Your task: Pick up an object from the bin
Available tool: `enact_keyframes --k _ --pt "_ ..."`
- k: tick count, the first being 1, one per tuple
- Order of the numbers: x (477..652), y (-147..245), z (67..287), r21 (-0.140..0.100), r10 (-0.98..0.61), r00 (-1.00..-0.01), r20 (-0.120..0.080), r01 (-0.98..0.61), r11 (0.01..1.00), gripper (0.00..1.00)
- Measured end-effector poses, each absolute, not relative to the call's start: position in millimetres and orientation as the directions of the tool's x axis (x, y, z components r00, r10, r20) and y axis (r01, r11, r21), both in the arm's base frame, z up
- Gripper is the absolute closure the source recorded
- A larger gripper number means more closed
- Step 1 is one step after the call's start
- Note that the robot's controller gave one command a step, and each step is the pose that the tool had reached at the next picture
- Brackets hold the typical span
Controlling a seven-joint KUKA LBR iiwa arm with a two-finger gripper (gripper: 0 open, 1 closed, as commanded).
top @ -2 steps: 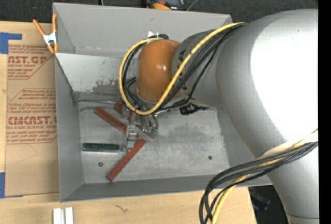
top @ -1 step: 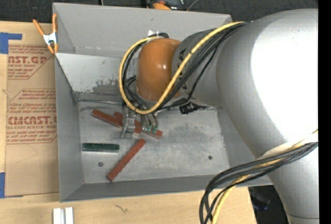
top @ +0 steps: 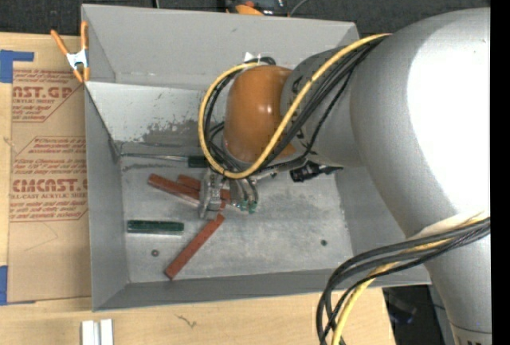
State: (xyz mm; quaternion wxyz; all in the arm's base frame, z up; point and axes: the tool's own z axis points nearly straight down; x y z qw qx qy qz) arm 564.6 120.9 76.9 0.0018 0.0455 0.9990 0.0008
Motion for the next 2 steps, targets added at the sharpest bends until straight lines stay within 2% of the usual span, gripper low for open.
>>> enact_keyframes --k 1,2 --pt "564.2 121.4 75.6 0.001 0.090 -0.996 -0.001 0.090 0.996 0.00" --pt "565.2 121.5 76.4 0.002 0.090 -0.996 -0.005 0.090 0.996 1.00"
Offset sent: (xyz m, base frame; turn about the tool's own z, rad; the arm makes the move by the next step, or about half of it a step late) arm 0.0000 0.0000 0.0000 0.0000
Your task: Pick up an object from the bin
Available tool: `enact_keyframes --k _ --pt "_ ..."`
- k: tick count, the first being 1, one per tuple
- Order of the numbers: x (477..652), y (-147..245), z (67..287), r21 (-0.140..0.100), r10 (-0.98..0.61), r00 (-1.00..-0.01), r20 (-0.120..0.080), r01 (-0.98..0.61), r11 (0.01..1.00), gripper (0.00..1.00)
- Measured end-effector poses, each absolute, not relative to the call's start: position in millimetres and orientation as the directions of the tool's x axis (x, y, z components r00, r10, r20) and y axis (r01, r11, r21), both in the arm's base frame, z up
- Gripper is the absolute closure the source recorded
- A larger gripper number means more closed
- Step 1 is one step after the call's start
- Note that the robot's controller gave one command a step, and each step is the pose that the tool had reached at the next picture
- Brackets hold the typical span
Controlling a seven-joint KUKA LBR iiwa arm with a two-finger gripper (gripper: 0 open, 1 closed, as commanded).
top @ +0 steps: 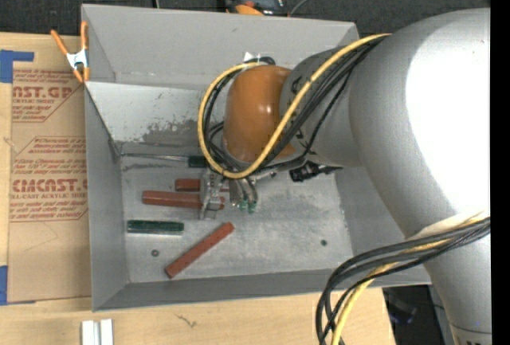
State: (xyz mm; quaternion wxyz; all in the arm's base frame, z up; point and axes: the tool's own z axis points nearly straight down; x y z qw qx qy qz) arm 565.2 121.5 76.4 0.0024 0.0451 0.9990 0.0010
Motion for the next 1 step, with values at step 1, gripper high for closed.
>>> enact_keyframes --k 1 --pt "570.5 136.3 210.5 0.004 0.117 -0.993 -0.009 0.117 0.993 1.00"
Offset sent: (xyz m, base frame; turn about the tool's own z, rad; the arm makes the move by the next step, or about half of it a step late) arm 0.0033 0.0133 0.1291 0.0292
